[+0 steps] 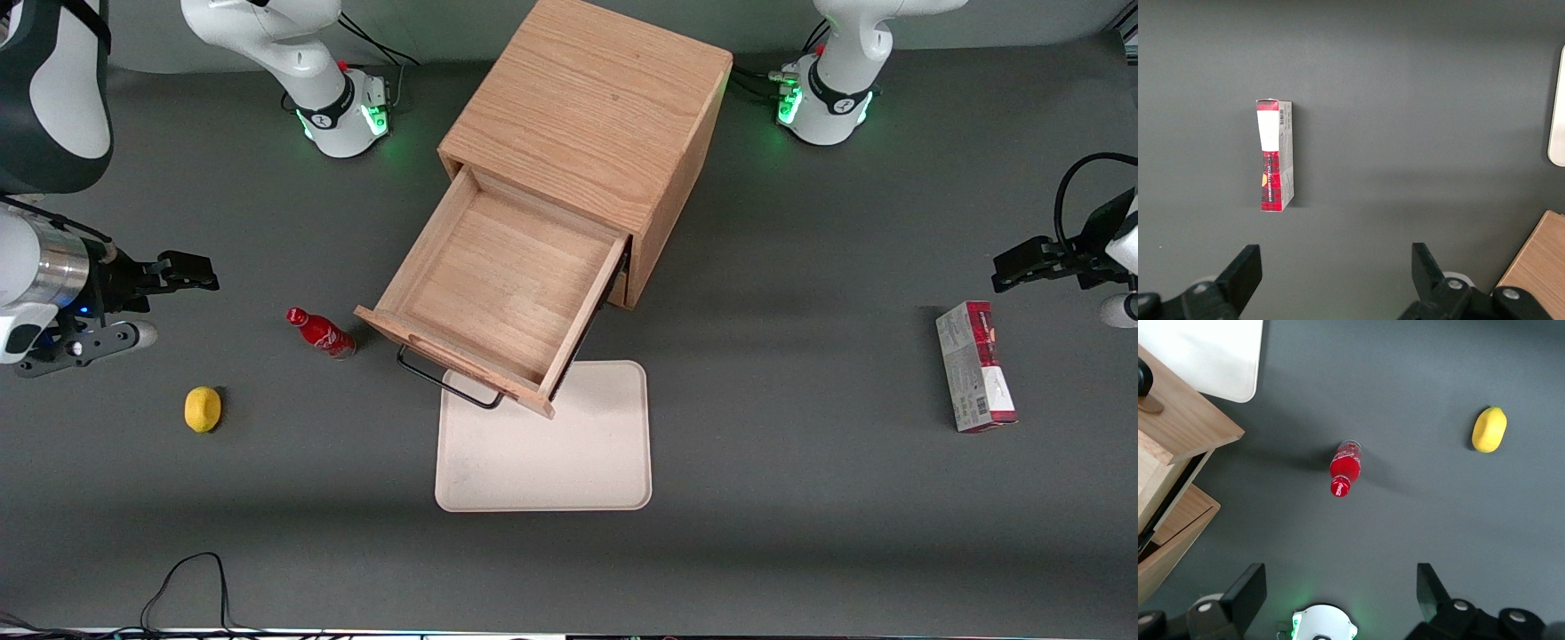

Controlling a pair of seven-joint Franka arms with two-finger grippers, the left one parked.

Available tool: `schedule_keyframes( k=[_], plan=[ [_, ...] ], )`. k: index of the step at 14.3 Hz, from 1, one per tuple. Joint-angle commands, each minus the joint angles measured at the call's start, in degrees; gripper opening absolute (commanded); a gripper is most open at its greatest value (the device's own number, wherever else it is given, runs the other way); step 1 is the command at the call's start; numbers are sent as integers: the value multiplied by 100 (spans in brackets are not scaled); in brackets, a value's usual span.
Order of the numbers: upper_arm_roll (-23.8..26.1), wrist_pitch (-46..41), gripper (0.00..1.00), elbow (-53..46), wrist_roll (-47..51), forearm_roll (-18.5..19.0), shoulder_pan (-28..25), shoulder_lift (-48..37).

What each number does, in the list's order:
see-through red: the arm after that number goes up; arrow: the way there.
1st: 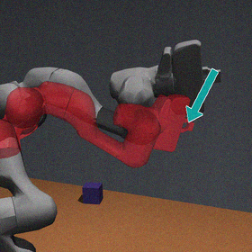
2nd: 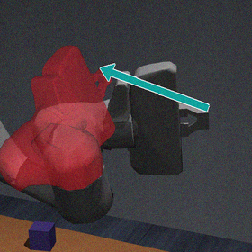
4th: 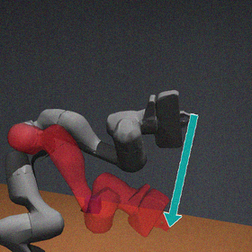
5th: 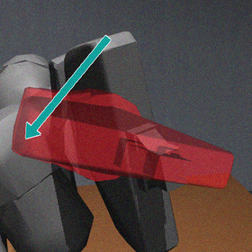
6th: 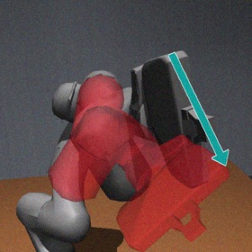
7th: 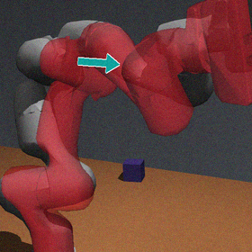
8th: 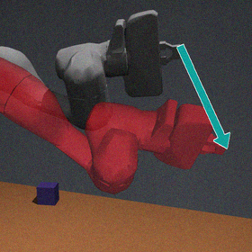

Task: Open upper drawer

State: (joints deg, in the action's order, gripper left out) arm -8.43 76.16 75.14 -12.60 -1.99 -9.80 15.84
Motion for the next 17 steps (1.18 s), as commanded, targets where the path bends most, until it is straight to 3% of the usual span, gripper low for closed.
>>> schedule_keyframes(
  k=[1, 6, 8, 11, 12, 17],
  plan=[
    [-36, 179, 100, 360, 240, 85, -66, -335],
    [87, 1585, 100, 2195, 838, 102, -92, -1495],
    [227, 1543, 100, 2312, 803, 76, 100, -1601],
    [1060, 1437, 100, 2260, 864, 50, 802, -1663],
    [1133, 1463, 100, 2233, 864, 50, 900, -1655],
    [510, 1454, 100, 1873, 864, 58, 426, -1452]
  ],
)
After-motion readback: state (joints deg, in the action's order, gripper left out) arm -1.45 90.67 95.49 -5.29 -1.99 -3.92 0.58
